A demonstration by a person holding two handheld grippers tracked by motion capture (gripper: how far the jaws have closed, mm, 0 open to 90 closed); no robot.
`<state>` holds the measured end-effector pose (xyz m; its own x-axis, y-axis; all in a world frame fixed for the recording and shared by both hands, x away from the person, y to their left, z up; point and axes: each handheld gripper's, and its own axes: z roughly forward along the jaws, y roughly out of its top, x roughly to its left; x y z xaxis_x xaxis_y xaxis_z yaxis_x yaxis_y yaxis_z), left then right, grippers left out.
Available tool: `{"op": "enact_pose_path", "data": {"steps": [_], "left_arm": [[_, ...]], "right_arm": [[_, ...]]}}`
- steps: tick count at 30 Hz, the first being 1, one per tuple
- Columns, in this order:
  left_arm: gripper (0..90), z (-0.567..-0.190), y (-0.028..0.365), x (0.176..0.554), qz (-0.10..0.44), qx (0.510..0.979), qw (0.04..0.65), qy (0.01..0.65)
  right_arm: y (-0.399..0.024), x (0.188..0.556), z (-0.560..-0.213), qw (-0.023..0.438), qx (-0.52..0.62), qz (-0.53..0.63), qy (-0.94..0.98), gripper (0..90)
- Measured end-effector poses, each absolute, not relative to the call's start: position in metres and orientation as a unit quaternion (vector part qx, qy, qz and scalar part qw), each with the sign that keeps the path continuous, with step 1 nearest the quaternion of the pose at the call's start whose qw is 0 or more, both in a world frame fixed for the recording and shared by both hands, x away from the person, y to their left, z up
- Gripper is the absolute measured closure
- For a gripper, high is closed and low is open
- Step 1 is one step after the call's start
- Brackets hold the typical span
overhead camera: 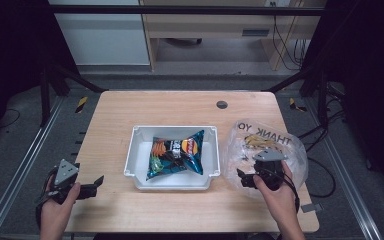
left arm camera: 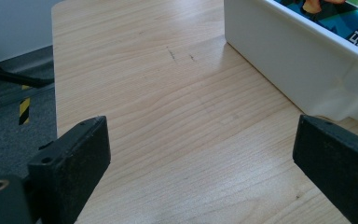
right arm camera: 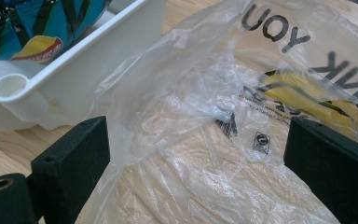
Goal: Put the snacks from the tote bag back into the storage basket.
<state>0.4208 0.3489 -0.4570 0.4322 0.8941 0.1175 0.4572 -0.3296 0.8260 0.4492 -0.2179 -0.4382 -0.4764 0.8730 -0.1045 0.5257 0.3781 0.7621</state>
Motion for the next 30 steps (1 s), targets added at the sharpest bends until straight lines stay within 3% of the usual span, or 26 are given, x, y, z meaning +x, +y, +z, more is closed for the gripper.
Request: {"op": "enact_pose_path", "data": {"steps": [30], "left_arm": [[3.5,-0.457,0.348,0.421,0.293,0.763,0.371,0.442]], "right_arm": [[-0.198,0.450,-0.475,0.254,0.407,0.311,0.820,6.8]]}}
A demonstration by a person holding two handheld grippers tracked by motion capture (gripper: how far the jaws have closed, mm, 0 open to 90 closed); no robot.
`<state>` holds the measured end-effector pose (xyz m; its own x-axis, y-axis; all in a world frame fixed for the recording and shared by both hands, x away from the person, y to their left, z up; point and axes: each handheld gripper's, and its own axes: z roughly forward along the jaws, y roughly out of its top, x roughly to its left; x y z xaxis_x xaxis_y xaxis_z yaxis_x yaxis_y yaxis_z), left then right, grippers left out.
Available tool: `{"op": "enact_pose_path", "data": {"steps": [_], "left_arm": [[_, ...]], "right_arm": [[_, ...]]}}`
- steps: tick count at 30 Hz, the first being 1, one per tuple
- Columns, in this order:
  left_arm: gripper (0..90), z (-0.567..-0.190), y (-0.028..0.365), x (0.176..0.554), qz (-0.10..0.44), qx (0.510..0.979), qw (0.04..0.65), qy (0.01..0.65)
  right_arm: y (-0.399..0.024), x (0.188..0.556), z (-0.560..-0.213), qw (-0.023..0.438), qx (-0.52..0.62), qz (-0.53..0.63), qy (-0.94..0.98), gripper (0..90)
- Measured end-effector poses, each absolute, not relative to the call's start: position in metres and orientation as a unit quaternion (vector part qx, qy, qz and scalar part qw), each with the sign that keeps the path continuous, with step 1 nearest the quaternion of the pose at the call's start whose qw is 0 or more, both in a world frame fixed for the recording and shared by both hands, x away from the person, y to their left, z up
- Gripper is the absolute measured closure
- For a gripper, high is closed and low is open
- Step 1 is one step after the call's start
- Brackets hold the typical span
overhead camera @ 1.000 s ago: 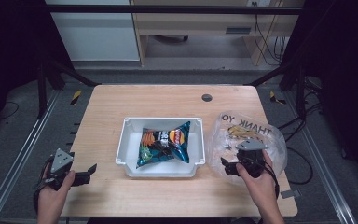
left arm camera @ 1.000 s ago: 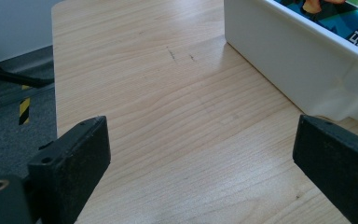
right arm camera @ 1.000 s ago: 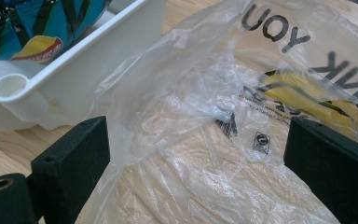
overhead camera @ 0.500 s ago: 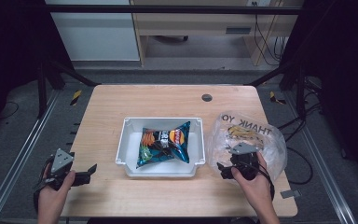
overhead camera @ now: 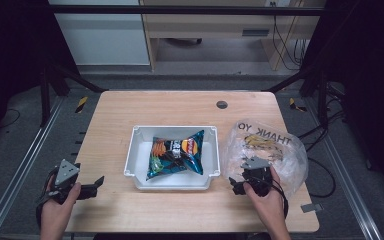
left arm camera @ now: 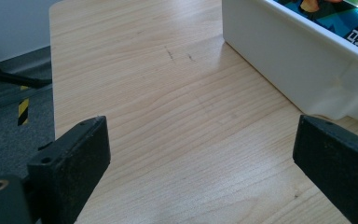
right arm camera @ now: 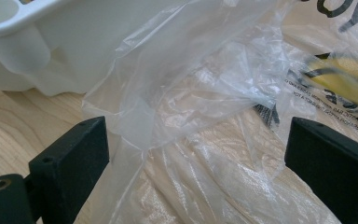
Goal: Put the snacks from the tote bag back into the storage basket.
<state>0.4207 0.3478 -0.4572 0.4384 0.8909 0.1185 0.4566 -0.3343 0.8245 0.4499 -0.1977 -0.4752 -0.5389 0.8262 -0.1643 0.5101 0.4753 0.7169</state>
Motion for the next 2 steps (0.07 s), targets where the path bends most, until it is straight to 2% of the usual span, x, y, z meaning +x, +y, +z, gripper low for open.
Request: {"op": "enact_pose_path", "data": {"steps": [2], "left_arm": [[3.5,-0.4573,0.3475,0.4214,0.293,0.762,0.372,0.442]], "right_arm": [[-0.1960,0.4494,-0.4768,0.259,0.403,0.307,0.823,6.9]]}}
